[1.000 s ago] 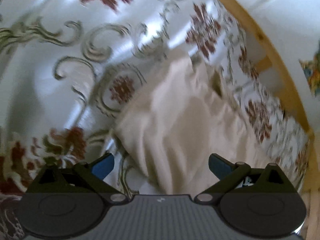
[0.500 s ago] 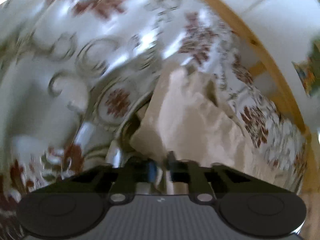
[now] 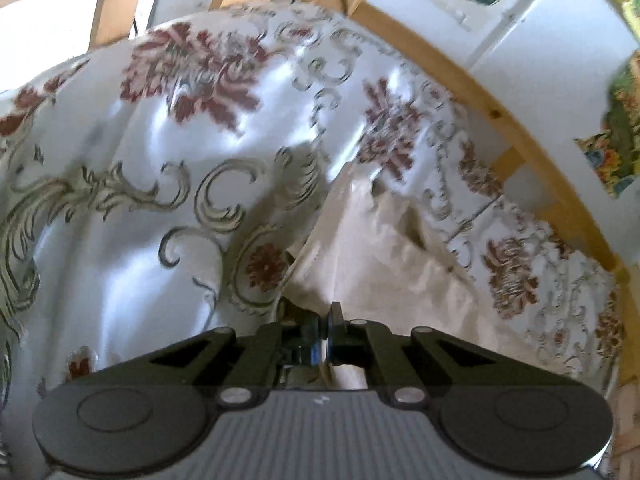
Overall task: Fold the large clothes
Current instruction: 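Grasp the jacket end with the left gripper while the right gripper grasps it too, then open both grippers to release the jacket end and reposition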
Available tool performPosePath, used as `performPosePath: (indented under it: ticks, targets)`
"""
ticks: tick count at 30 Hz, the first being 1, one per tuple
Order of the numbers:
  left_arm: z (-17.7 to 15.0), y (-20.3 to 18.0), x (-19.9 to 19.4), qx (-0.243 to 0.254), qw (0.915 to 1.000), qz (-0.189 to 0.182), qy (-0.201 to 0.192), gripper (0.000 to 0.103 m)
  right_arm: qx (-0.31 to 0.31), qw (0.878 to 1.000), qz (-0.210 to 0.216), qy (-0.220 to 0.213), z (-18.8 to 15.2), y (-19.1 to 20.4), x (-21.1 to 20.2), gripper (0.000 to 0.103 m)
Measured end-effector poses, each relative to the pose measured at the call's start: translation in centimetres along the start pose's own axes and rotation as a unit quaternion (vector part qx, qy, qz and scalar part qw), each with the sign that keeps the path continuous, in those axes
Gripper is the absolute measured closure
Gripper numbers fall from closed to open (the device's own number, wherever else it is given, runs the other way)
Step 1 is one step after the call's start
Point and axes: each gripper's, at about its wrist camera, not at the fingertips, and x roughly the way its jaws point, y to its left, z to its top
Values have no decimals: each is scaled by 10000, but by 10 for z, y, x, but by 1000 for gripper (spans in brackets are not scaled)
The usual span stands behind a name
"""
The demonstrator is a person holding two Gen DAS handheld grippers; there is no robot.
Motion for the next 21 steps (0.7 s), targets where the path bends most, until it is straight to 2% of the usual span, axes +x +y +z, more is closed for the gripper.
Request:
performPosePath:
  ticks: [2, 4, 6, 9, 11, 14, 16, 17, 19, 21]
  targets:
    - [-1, 3, 7, -78, 9999, 130, 48, 93, 150, 9997, -147, -94, -1, -5, -1, 76]
    - [-1, 5, 13, -155, 9996, 212, 104, 78, 201, 9995, -205, -119, 0, -9, 3, 75]
    - [-2, 6, 17, -191, 9994, 258, 154, 47, 69, 9995, -293, -125, -1, -6, 8, 72]
    - [-5, 7, 20, -172, 9982, 545, 165, 26, -302, 9991, -234, -160, -6, 8, 7, 49]
    - [-4, 11, 23, -332, 9971, 613, 303, 18, -450, 9987, -118, -218, -12, 14, -2, 28]
    - [-2, 22, 28, -833, 9940, 518, 486, 17, -626, 9973, 303, -236, -30, 21, -20, 21]
    - [-2, 26, 29, -980, 9928, 480, 490, 16, -1039, 9933, 388, -337, -49, 32, -30, 19]
    - [-3, 27, 29, -991, 9929, 468, 473, 16, -1358, 9890, 398, -439, -58, 40, -35, 13]
    - [-4, 26, 28, -984, 9932, 432, 450, 16, -2132, 9732, 491, -709, -71, 62, -39, 3]
    - [-4, 25, 26, -969, 9936, 383, 425, 16, -2864, 9496, 540, -1157, -82, 84, -42, 2]
